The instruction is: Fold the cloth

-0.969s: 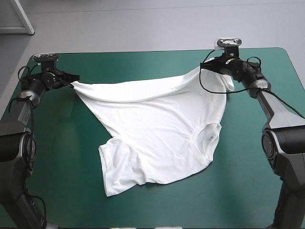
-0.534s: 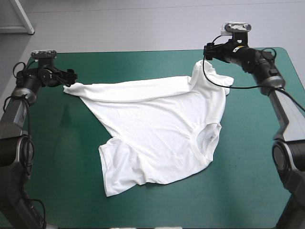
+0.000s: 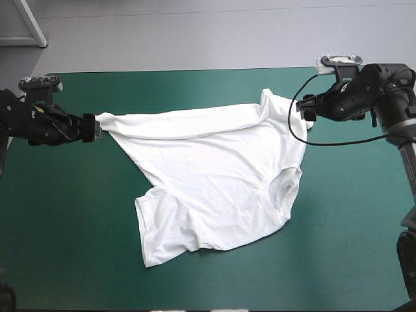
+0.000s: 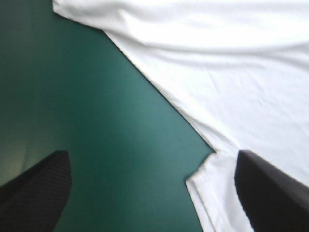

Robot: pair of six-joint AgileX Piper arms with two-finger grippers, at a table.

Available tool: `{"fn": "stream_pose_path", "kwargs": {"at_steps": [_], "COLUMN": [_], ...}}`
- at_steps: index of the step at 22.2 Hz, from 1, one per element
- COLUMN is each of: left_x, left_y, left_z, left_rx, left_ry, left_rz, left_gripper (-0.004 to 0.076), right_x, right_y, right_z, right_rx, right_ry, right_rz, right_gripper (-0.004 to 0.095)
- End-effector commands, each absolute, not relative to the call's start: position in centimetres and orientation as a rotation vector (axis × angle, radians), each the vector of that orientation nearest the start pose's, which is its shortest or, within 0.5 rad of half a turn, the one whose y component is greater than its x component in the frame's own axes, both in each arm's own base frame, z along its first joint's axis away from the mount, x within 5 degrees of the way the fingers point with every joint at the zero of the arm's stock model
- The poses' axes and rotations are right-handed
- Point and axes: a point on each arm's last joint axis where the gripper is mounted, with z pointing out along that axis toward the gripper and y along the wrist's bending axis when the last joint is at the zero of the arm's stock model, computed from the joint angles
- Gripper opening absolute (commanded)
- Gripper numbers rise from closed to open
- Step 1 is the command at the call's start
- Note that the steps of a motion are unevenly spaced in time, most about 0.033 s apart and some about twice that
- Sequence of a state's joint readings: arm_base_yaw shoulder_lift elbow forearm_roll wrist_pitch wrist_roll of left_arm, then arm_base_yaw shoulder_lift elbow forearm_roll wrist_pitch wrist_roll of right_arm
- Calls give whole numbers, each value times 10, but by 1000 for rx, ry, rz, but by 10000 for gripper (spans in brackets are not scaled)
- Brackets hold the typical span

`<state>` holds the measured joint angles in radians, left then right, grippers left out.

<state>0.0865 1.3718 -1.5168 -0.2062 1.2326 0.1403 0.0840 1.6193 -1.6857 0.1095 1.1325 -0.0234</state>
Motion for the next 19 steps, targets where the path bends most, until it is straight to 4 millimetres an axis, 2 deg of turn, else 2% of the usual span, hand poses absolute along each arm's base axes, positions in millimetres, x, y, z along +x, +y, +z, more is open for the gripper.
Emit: {"fn": "stream_pose_path", "kwargs": {"at_steps": [1, 2, 3, 4, 6, 9, 12, 16, 19], "left_x": [201, 191, 169, 155, 142, 137, 140, 139, 144], "left_y": [-21, -24, -30, -34, -41, -61, -88, -119, -139], "left_z": [411, 406, 393, 384, 361, 325, 284, 259, 245], "left_rx": [112, 112, 93, 103, 124, 220, 315, 429, 474], "left_ry": [2559, 2567, 2589, 2606, 2674, 2799, 2882, 2910, 2869], "left_rz": [-290, -303, -336, -355, -380, -418, -308, -181, -74], "left_gripper": [657, 657, 657, 657, 657, 656, 653, 653, 653], "right_x": [321, 318, 313, 311, 310, 310, 310, 310, 310], "right_y": [33, 33, 31, 30, 29, 32, 32, 32, 32], "right_z": [384, 379, 371, 368, 367, 367, 367, 367, 367], "right_rx": [-98, -94, -86, -78, -70, -60, -59, -60, -60], "right_ry": [2528, 2524, 2519, 2530, 2541, 2537, 2537, 2539, 2545], "right_rz": [168, 167, 144, 130, 130, 165, 167, 167, 167], "right_gripper": [711, 711, 711, 711, 711, 711, 711, 711, 711]}}
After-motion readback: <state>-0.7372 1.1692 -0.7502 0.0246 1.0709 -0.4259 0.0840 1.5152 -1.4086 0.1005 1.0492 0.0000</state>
